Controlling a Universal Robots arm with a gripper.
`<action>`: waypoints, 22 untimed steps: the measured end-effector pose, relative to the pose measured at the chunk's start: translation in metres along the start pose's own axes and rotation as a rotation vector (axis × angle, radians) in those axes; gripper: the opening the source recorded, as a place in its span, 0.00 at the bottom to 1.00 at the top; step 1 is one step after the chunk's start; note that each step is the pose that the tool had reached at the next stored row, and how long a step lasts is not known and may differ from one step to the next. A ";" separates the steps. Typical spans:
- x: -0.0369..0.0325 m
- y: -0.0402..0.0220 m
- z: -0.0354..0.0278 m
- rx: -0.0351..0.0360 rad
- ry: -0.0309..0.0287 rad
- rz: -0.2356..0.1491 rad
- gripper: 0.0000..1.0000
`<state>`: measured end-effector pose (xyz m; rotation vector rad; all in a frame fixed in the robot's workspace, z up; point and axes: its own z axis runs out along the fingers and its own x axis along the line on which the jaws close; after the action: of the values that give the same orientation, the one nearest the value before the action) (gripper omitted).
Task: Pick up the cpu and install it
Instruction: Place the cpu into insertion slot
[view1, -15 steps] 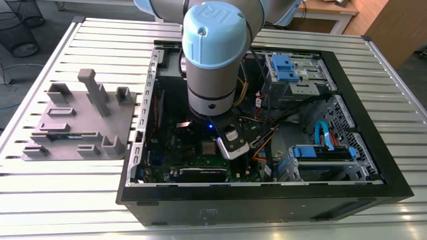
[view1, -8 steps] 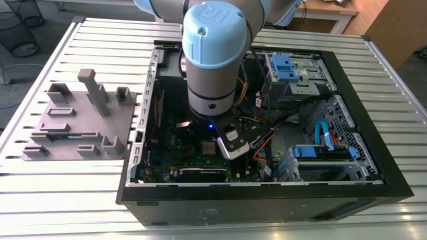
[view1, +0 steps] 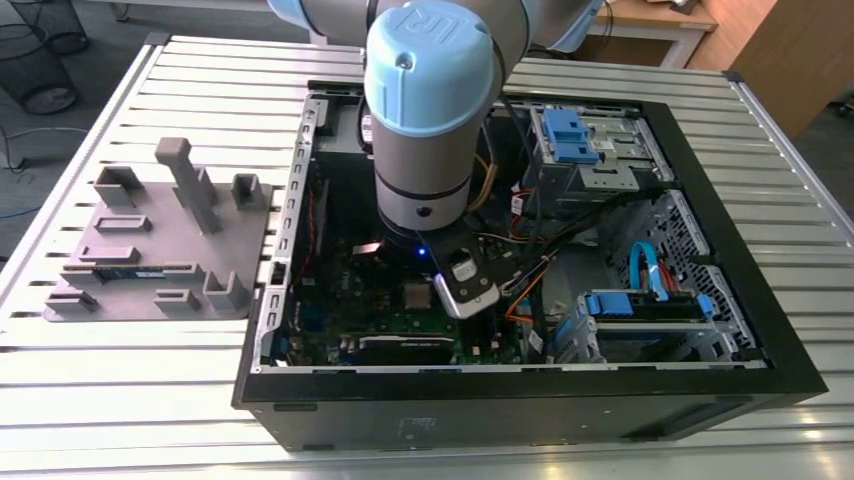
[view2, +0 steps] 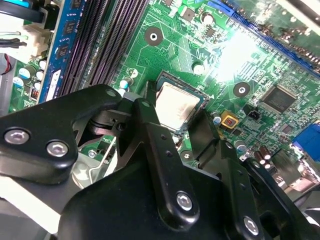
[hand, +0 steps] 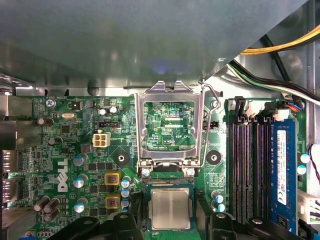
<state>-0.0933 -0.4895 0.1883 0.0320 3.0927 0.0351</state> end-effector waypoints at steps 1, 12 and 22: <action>0.0000 0.0000 -0.0003 -0.0001 -0.0001 0.000 0.51; 0.0005 -0.0001 -0.0015 -0.0003 -0.0001 0.000 0.51; 0.0031 -0.0003 -0.0016 0.0001 -0.0006 0.000 0.49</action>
<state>-0.0965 -0.4898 0.1898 0.0315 3.0920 0.0349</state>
